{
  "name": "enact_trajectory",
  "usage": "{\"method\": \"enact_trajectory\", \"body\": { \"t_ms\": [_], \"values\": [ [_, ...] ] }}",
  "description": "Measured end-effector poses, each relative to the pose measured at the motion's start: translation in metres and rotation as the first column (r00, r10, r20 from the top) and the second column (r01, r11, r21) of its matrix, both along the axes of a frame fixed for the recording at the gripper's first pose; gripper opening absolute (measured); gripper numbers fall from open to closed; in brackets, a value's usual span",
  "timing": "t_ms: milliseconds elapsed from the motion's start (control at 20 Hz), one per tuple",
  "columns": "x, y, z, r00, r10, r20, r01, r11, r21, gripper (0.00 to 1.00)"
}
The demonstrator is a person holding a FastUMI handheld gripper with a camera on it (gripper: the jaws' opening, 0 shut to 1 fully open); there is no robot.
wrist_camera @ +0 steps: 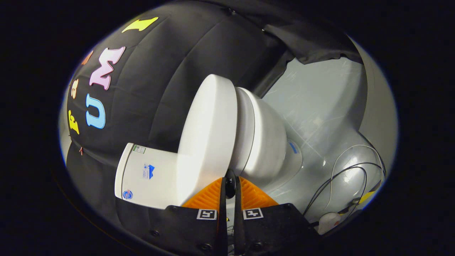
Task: Open the toilet lid.
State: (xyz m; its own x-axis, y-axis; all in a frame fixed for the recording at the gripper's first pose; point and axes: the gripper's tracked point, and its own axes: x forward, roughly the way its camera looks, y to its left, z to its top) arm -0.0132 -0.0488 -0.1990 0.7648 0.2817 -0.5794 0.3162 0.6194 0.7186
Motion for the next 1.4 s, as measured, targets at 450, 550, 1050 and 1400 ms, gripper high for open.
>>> {"method": "enact_trajectory", "body": {
  "t_ms": [450, 550, 1050, 1400],
  "values": [
    [0.000, 0.003, 0.004, 1.000, 0.007, -0.008, -0.007, 1.000, -0.004, 0.11],
    [0.000, 0.003, 0.004, 1.000, 0.011, -0.006, -0.012, 1.000, -0.019, 0.11],
    [0.000, 0.004, 0.005, 1.000, -0.002, -0.012, 0.002, 1.000, 0.022, 0.05],
    [0.002, 0.008, 0.017, 1.000, -0.004, -0.006, 0.004, 1.000, -0.028, 0.05]
  ]
}}
